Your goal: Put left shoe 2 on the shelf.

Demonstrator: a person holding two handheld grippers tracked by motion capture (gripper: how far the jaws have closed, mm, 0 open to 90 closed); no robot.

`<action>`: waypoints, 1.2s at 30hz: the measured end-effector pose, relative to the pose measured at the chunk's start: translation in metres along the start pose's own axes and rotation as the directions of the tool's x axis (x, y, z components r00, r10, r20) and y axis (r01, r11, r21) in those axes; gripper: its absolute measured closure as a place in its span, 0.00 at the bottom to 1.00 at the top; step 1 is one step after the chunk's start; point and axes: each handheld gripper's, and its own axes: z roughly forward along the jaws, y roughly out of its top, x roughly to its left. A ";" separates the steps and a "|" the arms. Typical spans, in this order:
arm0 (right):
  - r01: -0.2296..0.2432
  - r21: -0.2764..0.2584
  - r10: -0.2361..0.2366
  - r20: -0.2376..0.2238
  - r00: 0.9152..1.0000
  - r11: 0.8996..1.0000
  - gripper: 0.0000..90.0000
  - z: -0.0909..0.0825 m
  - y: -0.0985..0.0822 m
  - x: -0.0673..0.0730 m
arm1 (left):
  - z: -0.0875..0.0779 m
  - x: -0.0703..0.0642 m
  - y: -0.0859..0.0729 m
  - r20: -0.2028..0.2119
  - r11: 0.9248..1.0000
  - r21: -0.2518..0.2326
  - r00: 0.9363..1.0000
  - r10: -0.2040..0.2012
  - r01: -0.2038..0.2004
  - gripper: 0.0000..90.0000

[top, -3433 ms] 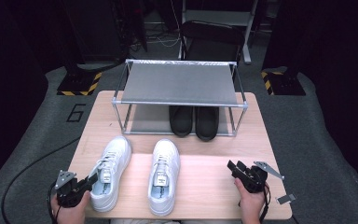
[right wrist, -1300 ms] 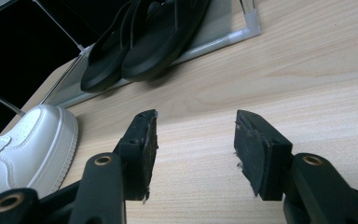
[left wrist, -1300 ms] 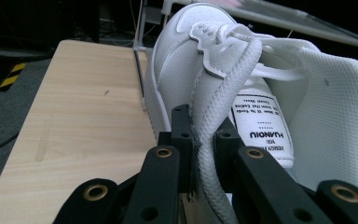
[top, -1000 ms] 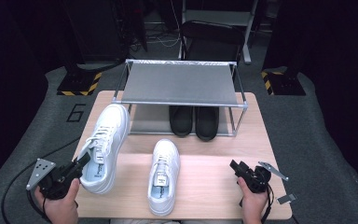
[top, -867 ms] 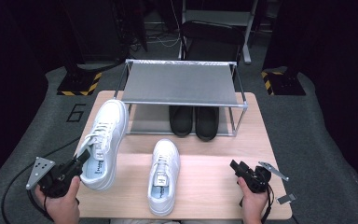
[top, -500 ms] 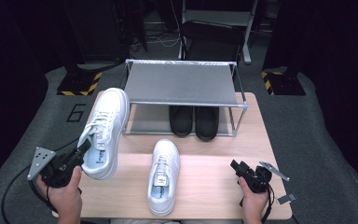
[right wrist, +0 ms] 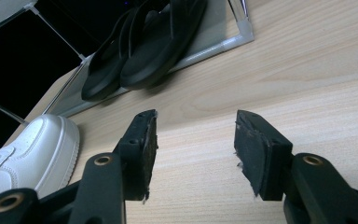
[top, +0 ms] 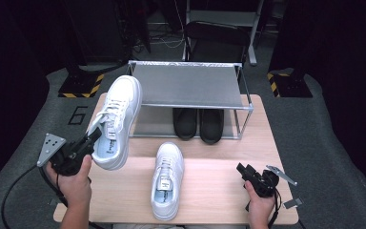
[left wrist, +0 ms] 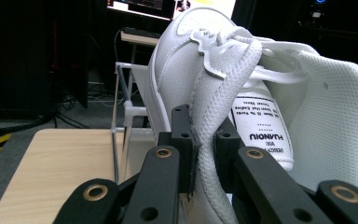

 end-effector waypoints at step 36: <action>0.079 0.006 -0.079 0.021 0.997 0.997 0.53 -0.002 0.001 0.002 | 0.120 -0.042 0.033 0.078 0.999 0.037 0.997 0.002 -0.005 0.92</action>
